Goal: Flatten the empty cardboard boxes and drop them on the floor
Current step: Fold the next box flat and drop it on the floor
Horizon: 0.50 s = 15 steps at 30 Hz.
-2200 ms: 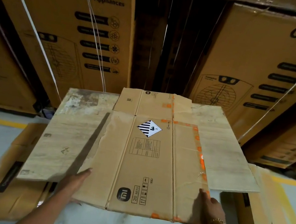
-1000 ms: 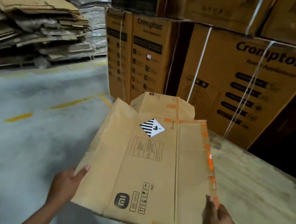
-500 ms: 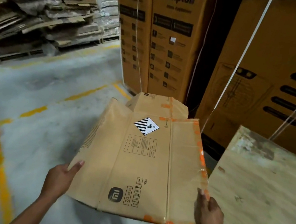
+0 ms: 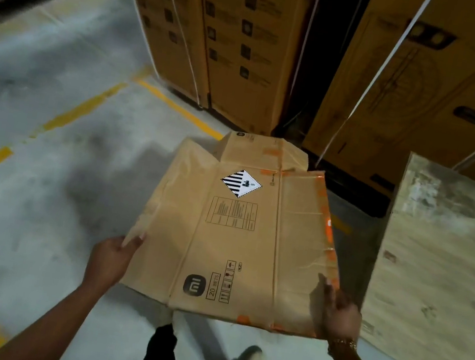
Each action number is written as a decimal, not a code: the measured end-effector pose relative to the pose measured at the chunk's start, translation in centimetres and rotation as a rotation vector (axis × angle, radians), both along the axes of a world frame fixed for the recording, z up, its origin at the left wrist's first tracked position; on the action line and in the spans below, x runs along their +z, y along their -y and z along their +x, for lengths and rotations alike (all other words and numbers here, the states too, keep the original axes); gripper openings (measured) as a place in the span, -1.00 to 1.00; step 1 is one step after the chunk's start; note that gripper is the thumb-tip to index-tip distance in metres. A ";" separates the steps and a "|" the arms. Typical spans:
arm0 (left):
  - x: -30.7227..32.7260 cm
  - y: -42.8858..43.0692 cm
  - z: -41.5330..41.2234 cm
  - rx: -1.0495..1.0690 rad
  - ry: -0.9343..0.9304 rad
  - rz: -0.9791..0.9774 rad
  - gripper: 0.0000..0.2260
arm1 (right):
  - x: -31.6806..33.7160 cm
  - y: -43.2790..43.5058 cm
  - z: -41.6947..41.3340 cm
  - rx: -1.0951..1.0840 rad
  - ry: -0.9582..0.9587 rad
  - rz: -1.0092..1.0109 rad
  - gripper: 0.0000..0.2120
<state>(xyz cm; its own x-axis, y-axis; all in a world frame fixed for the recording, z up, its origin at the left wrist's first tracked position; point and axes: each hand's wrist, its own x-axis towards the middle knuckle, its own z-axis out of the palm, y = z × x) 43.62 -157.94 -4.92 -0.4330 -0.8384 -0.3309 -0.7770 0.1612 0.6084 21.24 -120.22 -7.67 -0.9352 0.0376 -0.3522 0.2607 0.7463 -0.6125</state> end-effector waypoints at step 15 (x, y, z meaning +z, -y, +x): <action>-21.7 18.5 -15.3 -0.311 0.015 -0.012 -0.49 | -21.6 12.2 -3.3 -0.236 0.079 0.116 -0.25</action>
